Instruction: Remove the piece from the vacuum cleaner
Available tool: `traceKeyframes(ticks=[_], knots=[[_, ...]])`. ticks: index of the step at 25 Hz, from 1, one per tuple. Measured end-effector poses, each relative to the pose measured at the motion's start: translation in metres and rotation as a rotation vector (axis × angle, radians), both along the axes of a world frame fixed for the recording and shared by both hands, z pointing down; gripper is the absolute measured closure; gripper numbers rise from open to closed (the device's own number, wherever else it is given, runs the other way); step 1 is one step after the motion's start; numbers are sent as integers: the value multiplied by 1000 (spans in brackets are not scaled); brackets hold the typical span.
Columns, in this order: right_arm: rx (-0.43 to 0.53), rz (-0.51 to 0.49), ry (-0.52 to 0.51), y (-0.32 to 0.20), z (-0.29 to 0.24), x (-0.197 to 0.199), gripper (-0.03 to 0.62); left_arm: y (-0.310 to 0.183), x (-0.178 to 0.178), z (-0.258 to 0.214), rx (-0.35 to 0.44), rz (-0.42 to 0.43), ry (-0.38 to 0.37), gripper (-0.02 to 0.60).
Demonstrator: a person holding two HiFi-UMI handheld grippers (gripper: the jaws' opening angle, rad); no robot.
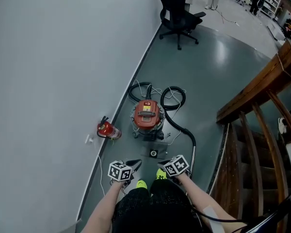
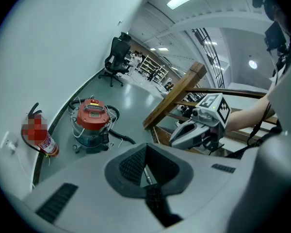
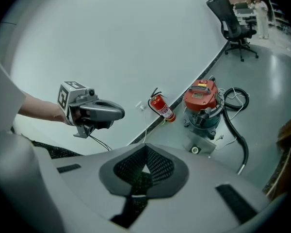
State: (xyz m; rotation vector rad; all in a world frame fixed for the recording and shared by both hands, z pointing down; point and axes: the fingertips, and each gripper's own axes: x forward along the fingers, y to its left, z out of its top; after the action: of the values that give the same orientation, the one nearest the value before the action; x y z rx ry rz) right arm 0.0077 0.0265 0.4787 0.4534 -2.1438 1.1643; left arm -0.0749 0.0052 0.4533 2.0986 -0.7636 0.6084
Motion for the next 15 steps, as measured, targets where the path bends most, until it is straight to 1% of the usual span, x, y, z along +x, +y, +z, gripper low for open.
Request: traceKeyframes(ticks=[5,10,15], knots=[[17,31,14,13,-3,-11,580,23,-13,5,-6,16,16,572],[6,95,16,36,-11,-21,580,58,-31,7,-19,26,15,572],[24,102,22,59,-17,-29,580,90,-47,7,-22,28,3,572]])
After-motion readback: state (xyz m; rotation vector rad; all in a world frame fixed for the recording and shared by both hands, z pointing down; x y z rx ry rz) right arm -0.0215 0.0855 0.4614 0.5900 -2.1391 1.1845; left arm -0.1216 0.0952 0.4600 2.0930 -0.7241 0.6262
